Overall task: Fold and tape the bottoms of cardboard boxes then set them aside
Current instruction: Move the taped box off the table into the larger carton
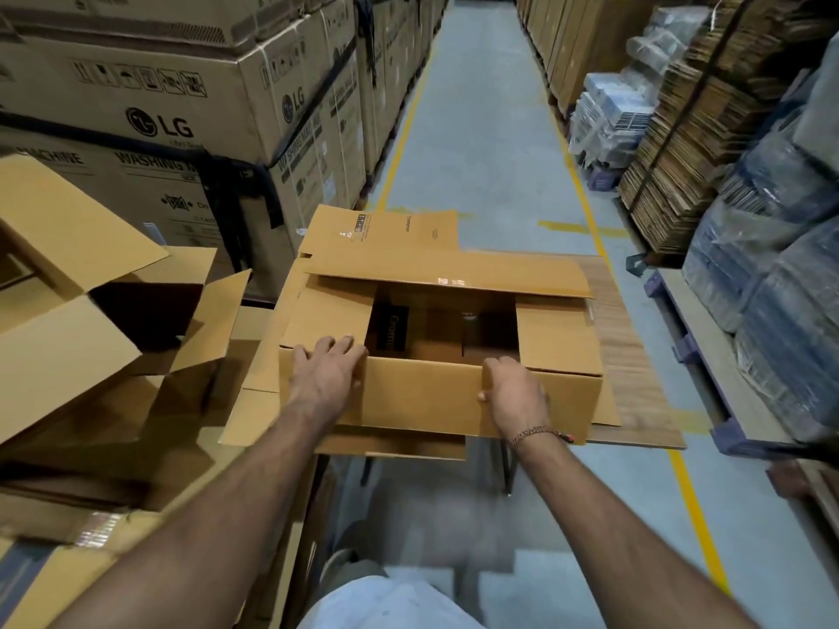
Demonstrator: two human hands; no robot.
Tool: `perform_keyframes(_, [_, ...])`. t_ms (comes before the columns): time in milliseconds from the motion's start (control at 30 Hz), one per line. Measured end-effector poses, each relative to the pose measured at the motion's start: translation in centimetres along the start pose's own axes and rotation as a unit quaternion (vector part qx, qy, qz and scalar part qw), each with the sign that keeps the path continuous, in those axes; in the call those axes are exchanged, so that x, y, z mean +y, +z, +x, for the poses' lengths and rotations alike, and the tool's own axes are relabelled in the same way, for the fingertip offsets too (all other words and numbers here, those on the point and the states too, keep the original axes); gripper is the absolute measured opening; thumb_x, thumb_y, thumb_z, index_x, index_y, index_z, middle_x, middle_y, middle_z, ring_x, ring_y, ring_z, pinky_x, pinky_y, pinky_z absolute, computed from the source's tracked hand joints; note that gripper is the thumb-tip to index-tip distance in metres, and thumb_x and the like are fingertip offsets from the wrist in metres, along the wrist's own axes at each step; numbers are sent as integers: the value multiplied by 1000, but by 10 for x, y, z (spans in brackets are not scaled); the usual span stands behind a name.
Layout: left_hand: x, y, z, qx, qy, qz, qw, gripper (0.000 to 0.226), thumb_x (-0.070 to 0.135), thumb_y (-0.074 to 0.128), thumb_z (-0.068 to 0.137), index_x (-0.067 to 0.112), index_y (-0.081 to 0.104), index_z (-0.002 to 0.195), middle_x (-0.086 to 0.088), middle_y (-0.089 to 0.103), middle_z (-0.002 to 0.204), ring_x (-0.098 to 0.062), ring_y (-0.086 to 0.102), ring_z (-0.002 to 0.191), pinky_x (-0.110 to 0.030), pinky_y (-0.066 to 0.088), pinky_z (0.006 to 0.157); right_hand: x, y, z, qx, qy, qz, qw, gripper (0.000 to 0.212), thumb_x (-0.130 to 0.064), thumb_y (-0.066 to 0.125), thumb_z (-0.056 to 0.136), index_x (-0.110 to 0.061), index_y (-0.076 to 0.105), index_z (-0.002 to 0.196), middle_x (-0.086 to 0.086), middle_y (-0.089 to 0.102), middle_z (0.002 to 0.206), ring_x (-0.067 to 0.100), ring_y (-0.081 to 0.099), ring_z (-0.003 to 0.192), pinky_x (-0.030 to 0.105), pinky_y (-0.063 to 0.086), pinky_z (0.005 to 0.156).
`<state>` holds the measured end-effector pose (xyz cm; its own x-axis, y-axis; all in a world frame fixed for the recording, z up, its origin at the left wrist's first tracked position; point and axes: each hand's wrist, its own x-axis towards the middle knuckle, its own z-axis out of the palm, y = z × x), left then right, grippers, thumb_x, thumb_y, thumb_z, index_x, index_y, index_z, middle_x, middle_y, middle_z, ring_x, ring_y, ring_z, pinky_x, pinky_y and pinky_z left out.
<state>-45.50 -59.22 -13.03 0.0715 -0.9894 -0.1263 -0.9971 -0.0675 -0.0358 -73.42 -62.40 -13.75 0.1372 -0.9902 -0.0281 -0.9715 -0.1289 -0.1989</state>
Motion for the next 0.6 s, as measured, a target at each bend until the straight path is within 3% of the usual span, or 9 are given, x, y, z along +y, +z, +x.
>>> perform_keyframes(267, [9,0,11,3,-20,21,1000,42,48,61,100,37,47,139,2,47,151,-26,42,138,-57,36,111,-5,7,11,46,22,-17,999,20,-24,77,91,-27,58,96,-4,62,92,15,62,84,34,60,78])
perform_keyframes(333, [6,0,19,14,-16,14,1000,42,59,43,104,35,51,138,2,50,148,-25,45,134,-55,36,110,-6,6,15,49,28,-10,998,20,-24,77,91,-28,58,95,-5,61,90,13,61,82,33,59,78])
perform_keyframes(400, [5,-6,28,26,-18,-9,999,59,65,22,106,30,57,138,-1,52,148,-25,48,133,-52,36,110,-9,4,17,46,34,-4,998,18,-25,76,92,-27,59,97,-5,62,93,12,58,82,29,58,78])
perform_keyframes(467, [7,-14,43,43,-19,-31,998,61,60,19,108,23,50,145,-8,43,158,-28,48,135,-52,38,111,-7,4,19,42,29,-6,999,18,-28,76,92,-27,60,101,-5,64,96,11,58,83,27,57,78])
perform_keyframes(600, [16,-30,91,34,-18,-88,995,70,46,39,110,13,14,166,-20,-4,173,-34,37,147,-50,43,112,-1,-1,25,26,5,-14,1000,18,-28,74,94,-27,58,101,-5,64,98,14,65,88,31,58,80])
